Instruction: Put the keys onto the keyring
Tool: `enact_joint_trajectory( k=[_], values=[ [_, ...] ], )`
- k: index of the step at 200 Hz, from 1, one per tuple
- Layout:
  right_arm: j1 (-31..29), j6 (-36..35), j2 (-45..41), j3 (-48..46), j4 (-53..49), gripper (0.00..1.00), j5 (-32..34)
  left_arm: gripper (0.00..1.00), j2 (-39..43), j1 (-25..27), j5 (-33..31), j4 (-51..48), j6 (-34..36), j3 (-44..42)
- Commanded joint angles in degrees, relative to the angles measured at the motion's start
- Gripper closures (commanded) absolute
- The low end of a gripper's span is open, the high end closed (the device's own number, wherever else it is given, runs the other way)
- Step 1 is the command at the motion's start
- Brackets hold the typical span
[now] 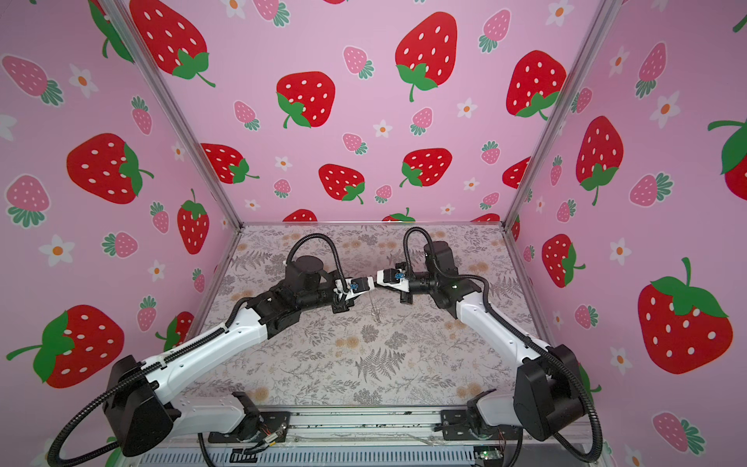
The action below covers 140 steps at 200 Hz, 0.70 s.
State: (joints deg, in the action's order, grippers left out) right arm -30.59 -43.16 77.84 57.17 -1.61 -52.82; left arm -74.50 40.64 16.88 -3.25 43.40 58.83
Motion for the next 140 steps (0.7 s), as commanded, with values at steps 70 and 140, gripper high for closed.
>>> enact_joint_trajectory(
  k=[70, 140],
  values=[
    [0.0, -2.0, -1.0, 0.2, -0.3, 0.81, -0.9, 1.00, -0.6, -0.3, 3.0, 1.0, -3.0, 3.1],
    [5.5, 9.6, -6.9, -8.5, 18.6, 0.73, -6.3, 1.00, 1.9, -7.9, 20.2, 19.6, -19.0, -4.9]
  ],
)
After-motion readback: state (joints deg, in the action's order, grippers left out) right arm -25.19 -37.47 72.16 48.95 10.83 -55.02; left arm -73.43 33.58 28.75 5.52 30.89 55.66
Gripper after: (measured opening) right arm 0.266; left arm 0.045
